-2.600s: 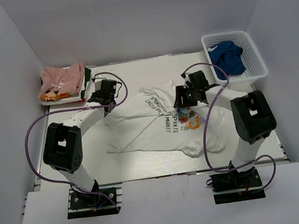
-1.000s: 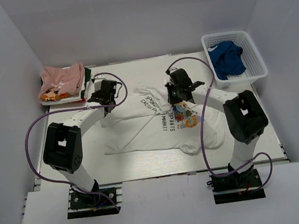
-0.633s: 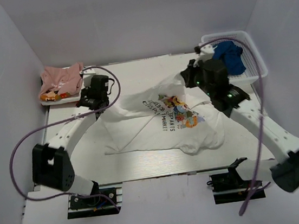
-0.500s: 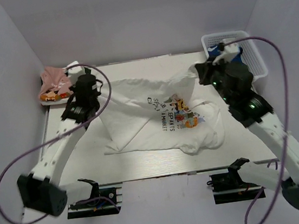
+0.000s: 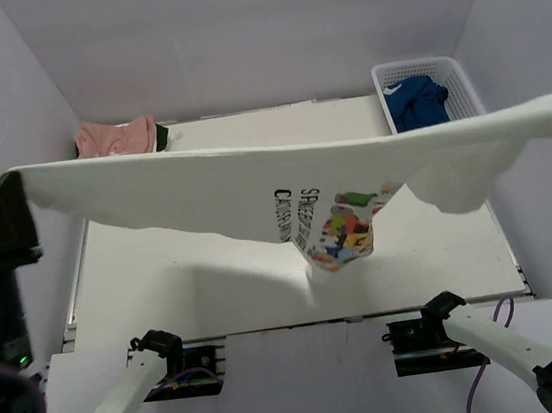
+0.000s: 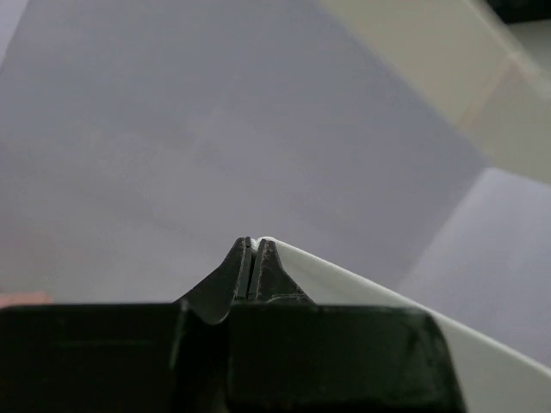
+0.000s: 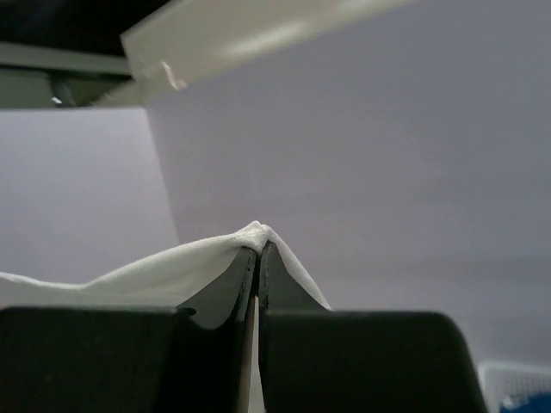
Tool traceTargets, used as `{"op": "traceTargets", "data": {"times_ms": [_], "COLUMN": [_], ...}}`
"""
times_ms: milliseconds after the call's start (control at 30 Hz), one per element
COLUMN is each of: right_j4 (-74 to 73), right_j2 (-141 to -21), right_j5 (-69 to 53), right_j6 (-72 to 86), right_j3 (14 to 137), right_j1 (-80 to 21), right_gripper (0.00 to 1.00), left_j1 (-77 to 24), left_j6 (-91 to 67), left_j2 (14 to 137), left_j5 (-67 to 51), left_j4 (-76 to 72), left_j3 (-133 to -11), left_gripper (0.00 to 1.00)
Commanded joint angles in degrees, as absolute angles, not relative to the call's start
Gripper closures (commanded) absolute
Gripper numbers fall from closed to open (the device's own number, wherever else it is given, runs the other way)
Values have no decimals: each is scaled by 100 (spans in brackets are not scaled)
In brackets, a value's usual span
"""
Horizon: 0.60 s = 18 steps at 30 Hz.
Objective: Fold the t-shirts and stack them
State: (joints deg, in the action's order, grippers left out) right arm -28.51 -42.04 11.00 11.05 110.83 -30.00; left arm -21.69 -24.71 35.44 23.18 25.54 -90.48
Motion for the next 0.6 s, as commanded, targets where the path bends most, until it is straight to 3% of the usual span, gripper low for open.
{"op": "traceTargets", "data": {"times_ms": [0, 133, 267, 467, 567], "right_j4": [-3085, -3102, -2867, -2251, -1566], "right_j2": [-4158, -4061, -4244, -5000, -5561], "right_j5": [800, 624, 782, 2046, 2916], "right_j6": [888, 783, 563, 97, -359], "right_j3": [11926, 12120, 11901, 10715, 9706], "right_j1": [-2979, -2971, -3006, -3032, -3015], "right_gripper": [100, 100, 100, 100, 100], "left_j1": [-2101, -2101, -2101, -2101, -2180], "left_j6": [-2330, -2215, -2083, -1890, -1775], "left_j2": [3595, 3708, 4033, 4789, 5491], "left_j5": [1706, 1433, 1634, 2687, 3959], "left_j4": [2996, 3217, 3209, 2832, 2480], "left_j3": [-9824, -10887, -11039, -9934, -9142], "left_gripper": [100, 100, 100, 100, 100]}}
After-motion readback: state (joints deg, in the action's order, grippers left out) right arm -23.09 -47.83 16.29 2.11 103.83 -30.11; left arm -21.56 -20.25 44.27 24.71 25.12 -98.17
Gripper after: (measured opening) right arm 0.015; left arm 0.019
